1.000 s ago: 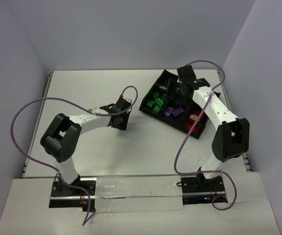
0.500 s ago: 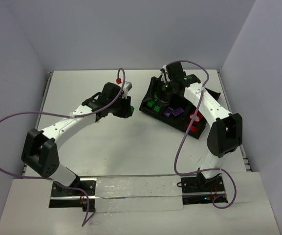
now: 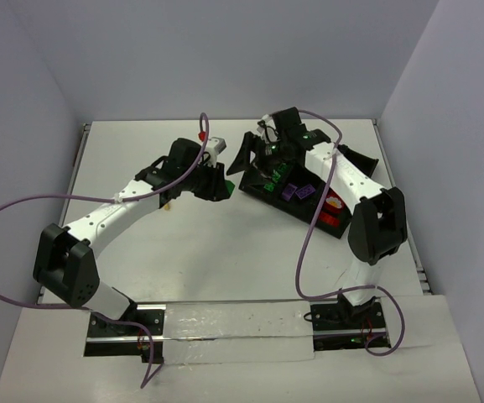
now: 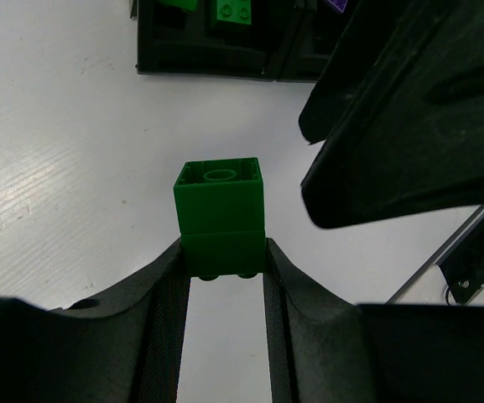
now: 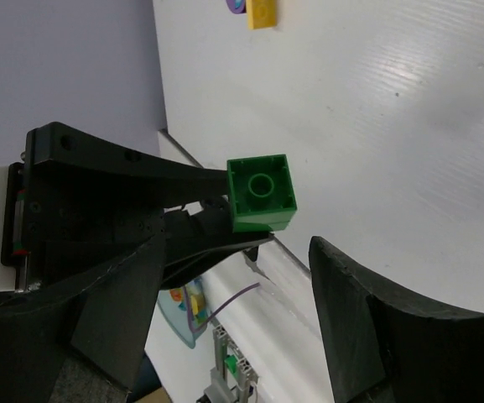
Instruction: Sort the legos into containers by color
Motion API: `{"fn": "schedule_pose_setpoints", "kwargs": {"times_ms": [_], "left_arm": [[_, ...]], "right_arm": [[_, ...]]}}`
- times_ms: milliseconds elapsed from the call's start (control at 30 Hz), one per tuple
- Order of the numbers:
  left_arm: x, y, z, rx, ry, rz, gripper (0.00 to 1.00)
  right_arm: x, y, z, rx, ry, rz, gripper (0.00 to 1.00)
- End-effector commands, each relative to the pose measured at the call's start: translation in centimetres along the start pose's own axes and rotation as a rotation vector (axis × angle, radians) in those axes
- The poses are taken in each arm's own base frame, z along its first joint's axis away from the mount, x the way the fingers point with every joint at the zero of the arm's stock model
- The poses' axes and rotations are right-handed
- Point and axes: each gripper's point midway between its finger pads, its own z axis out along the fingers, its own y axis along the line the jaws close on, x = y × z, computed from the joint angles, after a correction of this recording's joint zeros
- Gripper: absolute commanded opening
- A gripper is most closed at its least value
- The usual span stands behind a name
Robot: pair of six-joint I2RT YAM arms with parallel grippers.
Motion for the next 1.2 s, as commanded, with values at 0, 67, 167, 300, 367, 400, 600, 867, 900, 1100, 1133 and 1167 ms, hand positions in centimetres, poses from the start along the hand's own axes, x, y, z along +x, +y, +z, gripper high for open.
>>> {"fn": "schedule_pose_setpoints", "kwargs": {"times_ms": [0, 67, 167, 300, 367, 400, 600, 867, 900, 1100, 1133, 1167], "left_arm": [[-3.7, -2.1, -2.0, 0.064, -0.114, 0.031, 0.0], [-3.8, -2.0, -2.2, 0.054, -0.119, 0.034, 0.0], [-3.7, -1.7, -2.1, 0.043, -0.115, 0.034, 0.0], [-3.5, -1.6, -2.0, 0.045, -0.112, 0.029, 0.0], [-3.7, -1.7, -2.1, 0.047, -0.117, 0.032, 0.0], [-3.7, -1.7, -2.2, 0.044, -0.119, 0.035, 0.0], [-3.7, -1.2, -2.1, 0.019, -0.109, 0.043, 0.0], [-3.0, -0.7, -2.6, 0.0, -0.111, 0.035, 0.0], [-2.9, -0.6, -2.6, -0.002, -0.11, 0.034, 0.0], [-2.4, -0.3, -2.4, -0.004, -0.097, 0.032, 0.0], [-2.4, -0.3, -2.4, -0.004, -0.094, 0.031, 0.0], [-2.3, -0.3, -2.3, -0.004, -0.092, 0.031, 0.0]], "right_arm": [[0.0, 0.7, 1.6, -0.058, 0.031, -0.004, 0.74], [0.2, 0.5, 2.2, -0.056, 0.039, -0.003, 0.72], [0.6, -0.2, 2.9, -0.045, 0.059, 0.005, 0.7], [1.0, -0.7, 3.5, -0.044, 0.077, 0.013, 0.68], [1.1, -0.8, 3.8, -0.056, 0.089, 0.019, 0.64], [1.2, -0.8, 3.8, -0.064, 0.094, 0.021, 0.61], [0.2, 0.8, 3.1, -0.177, 0.05, 0.05, 0.03], [-2.4, 0.3, 0.2, -0.309, -0.074, 0.173, 0.0], [-2.8, 0.5, -0.1, -0.325, -0.089, 0.181, 0.0], [-5.1, -1.1, -1.0, -0.172, -0.166, 0.136, 0.0], [-6.2, -1.0, -1.5, -0.12, -0.201, 0.102, 0.0], [-7.0, -1.5, -1.9, -0.048, -0.238, 0.074, 0.0]]}}
